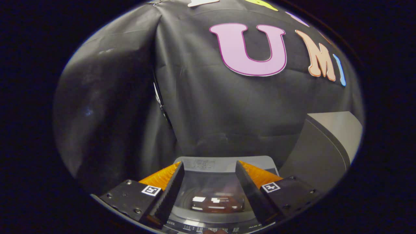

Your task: Put the clothes into the washing machine and then close the washing machine lid.

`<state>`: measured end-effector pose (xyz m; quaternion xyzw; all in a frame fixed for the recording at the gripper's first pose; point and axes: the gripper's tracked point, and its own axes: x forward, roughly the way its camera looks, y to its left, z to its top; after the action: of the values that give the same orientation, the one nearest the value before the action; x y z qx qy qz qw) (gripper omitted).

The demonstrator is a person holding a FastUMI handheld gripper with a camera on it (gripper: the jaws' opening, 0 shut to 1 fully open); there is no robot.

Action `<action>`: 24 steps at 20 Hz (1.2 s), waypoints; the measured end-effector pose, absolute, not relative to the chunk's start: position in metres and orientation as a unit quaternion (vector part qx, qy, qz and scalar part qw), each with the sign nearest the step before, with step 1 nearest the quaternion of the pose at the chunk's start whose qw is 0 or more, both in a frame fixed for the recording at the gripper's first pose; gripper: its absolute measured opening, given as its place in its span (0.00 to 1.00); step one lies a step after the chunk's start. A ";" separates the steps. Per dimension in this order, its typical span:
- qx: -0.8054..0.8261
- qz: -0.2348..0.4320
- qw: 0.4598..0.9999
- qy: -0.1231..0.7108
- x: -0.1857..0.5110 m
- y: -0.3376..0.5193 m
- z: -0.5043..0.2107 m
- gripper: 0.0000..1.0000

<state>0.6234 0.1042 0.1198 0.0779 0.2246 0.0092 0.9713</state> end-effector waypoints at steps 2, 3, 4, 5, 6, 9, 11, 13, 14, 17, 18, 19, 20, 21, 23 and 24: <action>0.079 0.016 0.975 0.209 0.620 0.105 0.126 0.97; 0.081 0.019 0.976 0.203 0.617 0.105 0.129 0.97; 0.082 0.024 0.976 0.198 0.616 0.107 0.132 0.97; 0.079 0.025 0.977 0.196 0.614 0.107 0.133 0.97; 0.078 0.026 0.978 0.193 0.611 0.106 0.134 0.96; 0.082 0.022 0.979 0.187 0.610 0.106 0.133 0.96; 0.095 0.020 0.978 0.183 0.605 0.107 0.133 0.96; 0.111 0.021 0.978 0.175 0.592 0.106 0.138 0.96; 0.117 0.023 0.978 0.170 0.586 0.106 0.140 0.96; 0.117 0.023 0.980 0.158 0.569 0.105 0.143 0.96; 0.116 0.022 0.981 0.154 0.563 0.104 0.145 0.96; 0.116 0.019 0.982 0.148 0.557 0.103 0.145 0.96; 0.118 0.017 0.983 0.142 0.551 0.101 0.148 0.96; 0.118 0.014 0.983 0.137 0.545 0.099 0.148 0.96; 0.118 0.009 0.984 0.130 0.537 0.095 0.150 0.96; 0.119 0.006 0.985 0.126 0.532 0.092 0.152 0.96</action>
<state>0.5315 0.0917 0.1517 0.1195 0.1263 0.0058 0.9847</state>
